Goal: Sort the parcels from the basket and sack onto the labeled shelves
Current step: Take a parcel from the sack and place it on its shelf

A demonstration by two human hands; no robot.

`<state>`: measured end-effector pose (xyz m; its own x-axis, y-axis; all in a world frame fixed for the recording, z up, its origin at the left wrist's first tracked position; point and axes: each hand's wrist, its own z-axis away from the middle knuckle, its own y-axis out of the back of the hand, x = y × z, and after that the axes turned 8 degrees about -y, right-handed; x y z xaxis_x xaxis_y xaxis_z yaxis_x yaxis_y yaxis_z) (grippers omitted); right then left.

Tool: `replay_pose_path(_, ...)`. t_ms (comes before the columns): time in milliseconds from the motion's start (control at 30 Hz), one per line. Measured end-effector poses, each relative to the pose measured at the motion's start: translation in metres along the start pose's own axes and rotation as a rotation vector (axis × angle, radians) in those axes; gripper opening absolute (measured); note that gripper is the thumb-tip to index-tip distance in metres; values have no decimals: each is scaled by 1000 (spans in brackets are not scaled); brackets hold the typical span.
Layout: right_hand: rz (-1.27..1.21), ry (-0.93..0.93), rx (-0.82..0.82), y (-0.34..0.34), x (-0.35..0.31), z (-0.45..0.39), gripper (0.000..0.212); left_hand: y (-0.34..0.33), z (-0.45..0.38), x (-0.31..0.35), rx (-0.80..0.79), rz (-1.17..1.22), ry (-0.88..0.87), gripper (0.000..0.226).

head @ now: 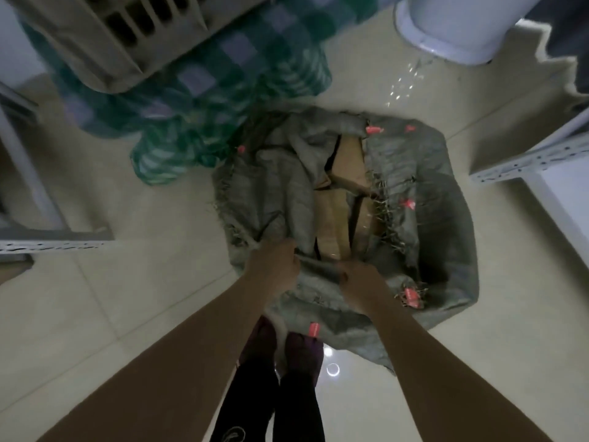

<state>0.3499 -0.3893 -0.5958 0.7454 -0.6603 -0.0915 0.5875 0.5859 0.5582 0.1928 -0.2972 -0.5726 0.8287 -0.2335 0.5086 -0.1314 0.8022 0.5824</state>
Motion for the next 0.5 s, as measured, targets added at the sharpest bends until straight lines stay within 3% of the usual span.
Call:
replay_pose_path(133, 228, 61, 42, -42, 11, -46, 54, -57, -41, -24, -89, -289, -167, 49)
replay_pose_path(233, 237, 6, -100, -63, 20, -58, 52, -80, -50, -35, -148, -493, -234, 56)
replay_pose_path(333, 172, 44, -218, -72, 27, -55, 53, -88, -53, -36, -181, -551, -236, 55)
replay_pose_path(400, 55, 36, -120, -68, 28, -58, 51, -88, -56, -34, -175, -592, -255, 54)
replay_pose_path(500, -189, -43, 157, -60, 24, -78, 39, -87, -63, -31, -177, -642, -289, 60)
